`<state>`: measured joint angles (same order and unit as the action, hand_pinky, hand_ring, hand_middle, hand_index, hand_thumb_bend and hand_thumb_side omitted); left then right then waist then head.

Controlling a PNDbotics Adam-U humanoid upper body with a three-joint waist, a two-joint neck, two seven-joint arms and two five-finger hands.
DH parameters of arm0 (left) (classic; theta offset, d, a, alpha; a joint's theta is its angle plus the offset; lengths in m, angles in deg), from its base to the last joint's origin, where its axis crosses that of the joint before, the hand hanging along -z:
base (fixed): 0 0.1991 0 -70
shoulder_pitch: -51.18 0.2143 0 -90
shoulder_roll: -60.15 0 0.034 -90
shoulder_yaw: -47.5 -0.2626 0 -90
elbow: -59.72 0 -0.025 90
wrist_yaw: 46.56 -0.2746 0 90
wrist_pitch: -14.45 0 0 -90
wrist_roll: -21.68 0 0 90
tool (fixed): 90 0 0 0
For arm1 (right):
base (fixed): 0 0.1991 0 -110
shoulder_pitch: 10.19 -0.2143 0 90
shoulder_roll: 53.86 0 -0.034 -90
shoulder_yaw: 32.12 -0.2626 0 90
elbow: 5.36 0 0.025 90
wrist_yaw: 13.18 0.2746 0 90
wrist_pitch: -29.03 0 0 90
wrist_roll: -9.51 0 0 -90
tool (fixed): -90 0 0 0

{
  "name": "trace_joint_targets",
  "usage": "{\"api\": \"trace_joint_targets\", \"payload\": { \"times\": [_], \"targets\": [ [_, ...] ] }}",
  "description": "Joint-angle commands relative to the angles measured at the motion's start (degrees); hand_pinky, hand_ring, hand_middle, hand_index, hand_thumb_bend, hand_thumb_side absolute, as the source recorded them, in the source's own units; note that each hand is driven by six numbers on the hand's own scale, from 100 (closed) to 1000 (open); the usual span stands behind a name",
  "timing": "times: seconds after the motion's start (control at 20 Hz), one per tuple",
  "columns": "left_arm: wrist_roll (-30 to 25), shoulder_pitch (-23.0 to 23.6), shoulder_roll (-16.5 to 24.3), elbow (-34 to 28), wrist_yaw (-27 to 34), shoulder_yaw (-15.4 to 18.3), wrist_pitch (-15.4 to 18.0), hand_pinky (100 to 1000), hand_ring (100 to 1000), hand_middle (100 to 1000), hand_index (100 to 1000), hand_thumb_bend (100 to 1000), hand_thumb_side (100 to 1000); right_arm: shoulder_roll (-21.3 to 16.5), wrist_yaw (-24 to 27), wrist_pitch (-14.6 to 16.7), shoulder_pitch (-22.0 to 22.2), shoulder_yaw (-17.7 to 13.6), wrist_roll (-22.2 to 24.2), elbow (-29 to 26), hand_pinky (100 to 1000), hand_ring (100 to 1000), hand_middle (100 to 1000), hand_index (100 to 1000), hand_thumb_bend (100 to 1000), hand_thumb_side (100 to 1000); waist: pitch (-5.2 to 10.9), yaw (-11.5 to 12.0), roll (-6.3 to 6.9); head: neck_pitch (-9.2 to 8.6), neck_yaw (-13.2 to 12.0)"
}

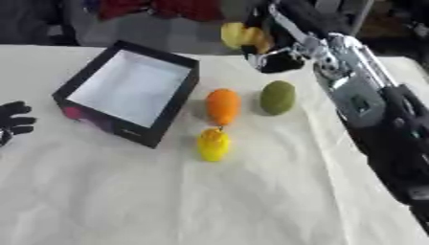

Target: Pick up objects on the table and place them in the box.

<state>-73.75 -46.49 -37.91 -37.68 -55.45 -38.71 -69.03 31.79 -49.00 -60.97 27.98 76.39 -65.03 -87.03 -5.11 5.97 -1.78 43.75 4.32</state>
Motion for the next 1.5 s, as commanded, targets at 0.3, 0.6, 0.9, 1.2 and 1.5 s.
{"api": "trace_joint_targets", "payload": {
  "times": [0.3,0.6,0.9,1.2,1.5],
  "targets": [
    [-2.4,-2.2,-0.5,-1.4,1.0,-2.0,0.5,745,724,733,829,430,891,11.6,-8.0,4.4,-8.0,-3.0,0.7,20.8,387,292,252,355,100,100,-1.31,3.7,0.90,0.37,4.6],
    [-3.5,-3.2,-1.0,-1.5,1.5,-2.9,0.7,745,723,732,829,430,891,17.2,-15.5,6.4,-9.4,-7.1,-3.1,33.4,444,361,338,448,100,181,-1.87,6.4,1.45,0.37,8.0],
    [-3.6,-3.5,-1.1,-1.5,1.6,-3.0,0.7,742,721,730,827,437,889,18.9,-21.0,8.8,-9.4,-7.0,-5.2,35.6,684,724,715,875,508,575,-1.87,6.9,1.33,0.37,8.8],
    [-3.3,-3.4,-1.1,-1.4,1.5,-2.8,0.6,741,719,729,826,442,887,18.3,-22.4,9.5,-9.5,-6.7,-5.1,32.3,771,832,845,957,571,669,-1.72,6.6,1.11,0.37,8.6],
    [-2.6,-2.6,-0.7,-1.2,1.2,-2.1,0.4,741,718,729,825,443,887,13.7,-15.0,8.0,-8.0,-7.8,-3.4,25.4,750,806,815,947,518,596,-1.29,4.9,0.95,0.37,6.8]
  ]
}}
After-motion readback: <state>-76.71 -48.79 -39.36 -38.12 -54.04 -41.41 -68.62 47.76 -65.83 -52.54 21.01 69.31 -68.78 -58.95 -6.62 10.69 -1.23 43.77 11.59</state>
